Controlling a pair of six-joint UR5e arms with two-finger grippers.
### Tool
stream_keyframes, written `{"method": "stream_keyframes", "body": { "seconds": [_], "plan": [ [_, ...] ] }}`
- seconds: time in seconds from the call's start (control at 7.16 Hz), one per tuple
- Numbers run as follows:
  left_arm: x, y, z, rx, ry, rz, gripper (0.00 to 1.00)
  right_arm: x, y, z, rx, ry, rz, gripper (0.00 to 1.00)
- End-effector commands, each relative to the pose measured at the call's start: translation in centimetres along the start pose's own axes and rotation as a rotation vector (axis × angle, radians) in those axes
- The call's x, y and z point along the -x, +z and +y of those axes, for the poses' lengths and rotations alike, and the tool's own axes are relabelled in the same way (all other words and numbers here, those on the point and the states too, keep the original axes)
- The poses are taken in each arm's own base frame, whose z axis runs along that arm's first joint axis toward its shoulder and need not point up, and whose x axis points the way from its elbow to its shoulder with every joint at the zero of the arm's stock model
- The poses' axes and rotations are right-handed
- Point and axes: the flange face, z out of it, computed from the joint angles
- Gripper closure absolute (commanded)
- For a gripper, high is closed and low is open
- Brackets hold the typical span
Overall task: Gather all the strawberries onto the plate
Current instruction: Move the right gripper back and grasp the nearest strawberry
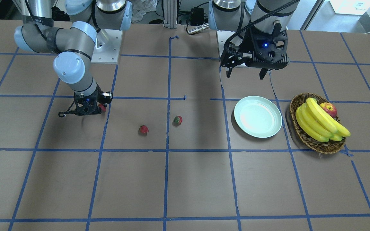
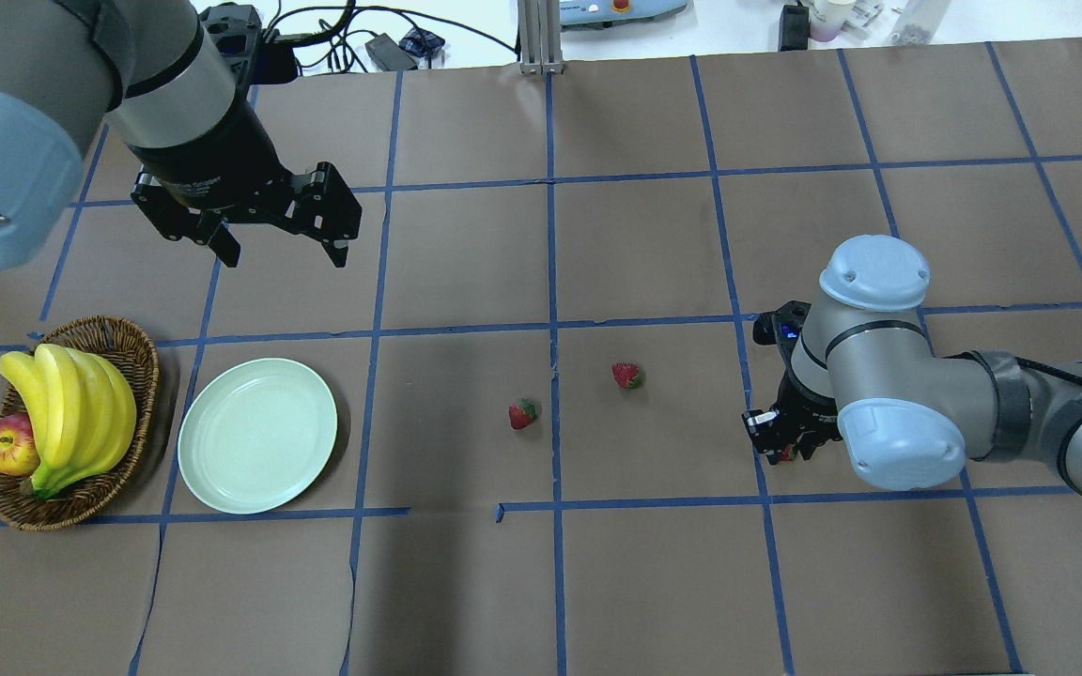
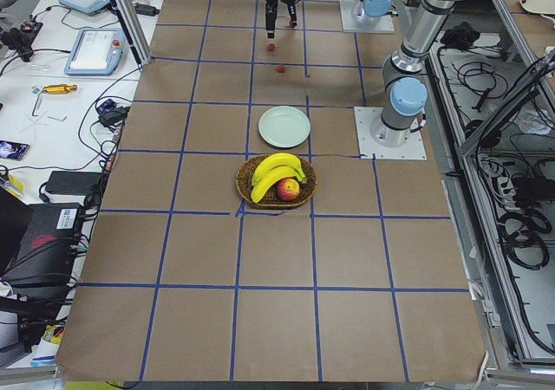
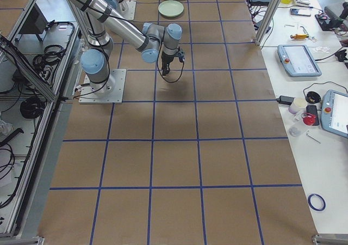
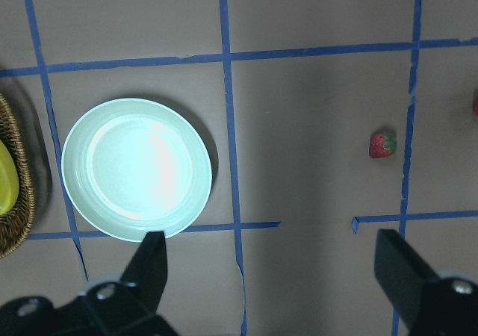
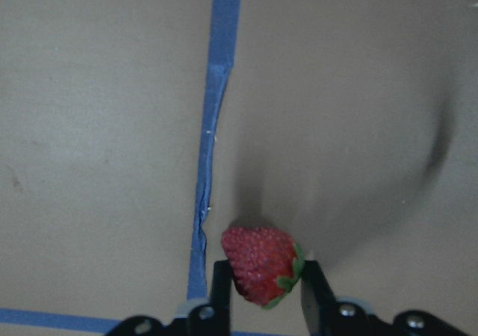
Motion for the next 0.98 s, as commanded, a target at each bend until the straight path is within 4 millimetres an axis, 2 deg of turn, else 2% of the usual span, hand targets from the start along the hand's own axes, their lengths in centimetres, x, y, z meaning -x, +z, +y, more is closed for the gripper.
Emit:
{"method": "stream_keyframes", "body": {
  "seconds": [0.0, 0.14, 0.42, 0.56, 0.7, 0.84],
  "plan": [
    [0.0, -0.1, 0.0, -0.002, 0.000, 0.000, 0.00, 0.0, -0.5, -0.5, -0.035, 0.012, -0.009, 1.00],
    [0.0, -0.1, 0.0, -0.002, 0.000, 0.000, 0.00, 0.1, -1.1, -1.0, -0.082, 0.031, -0.015, 1.00],
    [0.0, -0.1, 0.0, -0.002, 0.000, 0.000, 0.00, 2.7, -3.7, -2.3, -0.211, 0.159, -0.149, 1.00],
    [0.0, -0.2, 0.0, -0.003, 0.000, 0.000, 0.00, 6.2, -4.9, -2.9, -0.297, 0.183, -0.177, 1.00],
    [0.0, -0.2, 0.0, -0.003, 0.000, 0.000, 0.00, 10.7, -6.5, -3.4, -0.310, 0.232, -0.236, 1.00],
    [0.1, -0.2, -0.1, -0.003, -0.002, 0.000, 0.00, 15.2, -8.1, -5.4, -0.290, 0.273, -0.250, 1.00]
  ]
}}
